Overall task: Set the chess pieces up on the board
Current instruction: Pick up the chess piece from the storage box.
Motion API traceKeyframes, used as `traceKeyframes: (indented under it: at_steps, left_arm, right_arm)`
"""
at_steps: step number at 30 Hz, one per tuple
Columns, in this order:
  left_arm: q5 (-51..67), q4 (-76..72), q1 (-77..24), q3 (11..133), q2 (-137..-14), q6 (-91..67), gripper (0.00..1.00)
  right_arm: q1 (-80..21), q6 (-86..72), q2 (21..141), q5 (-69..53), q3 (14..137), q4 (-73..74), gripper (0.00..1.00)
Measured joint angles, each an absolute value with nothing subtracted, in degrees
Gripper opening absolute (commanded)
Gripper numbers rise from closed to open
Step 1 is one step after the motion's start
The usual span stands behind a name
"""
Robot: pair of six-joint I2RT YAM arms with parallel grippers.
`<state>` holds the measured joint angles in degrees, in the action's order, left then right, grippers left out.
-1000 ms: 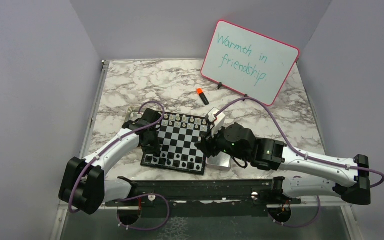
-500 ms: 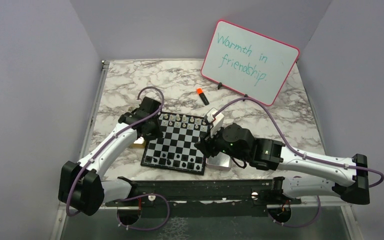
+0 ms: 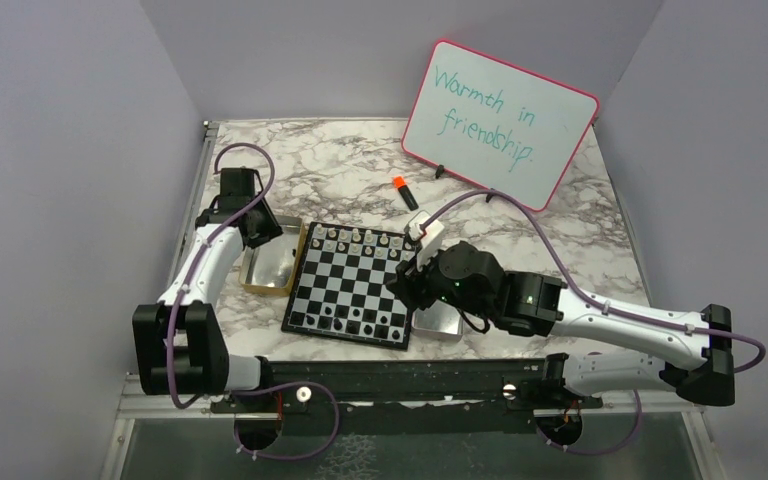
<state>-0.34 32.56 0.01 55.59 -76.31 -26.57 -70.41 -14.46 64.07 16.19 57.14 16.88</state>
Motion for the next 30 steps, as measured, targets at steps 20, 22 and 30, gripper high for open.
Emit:
traceKeyframes:
  at_steps: [20,22,30]
  left_arm:
    - [10.5,25.4,2.9,55.5,-88.9,-20.2,0.27]
    - [11.0,25.3,2.9,55.5,-88.9,-20.0,0.27]
    - [12.7,25.1,3.0,55.5,-90.0,-19.0,0.27]
  right_arm:
    - [-70.4,-13.5,63.5,26.4,61.6,20.6,0.47]
    - [-70.4,-13.4,64.0,26.5,61.7,20.8,0.47]
    - [-70.4,-12.5,65.0,27.0,62.1,20.8,0.47]
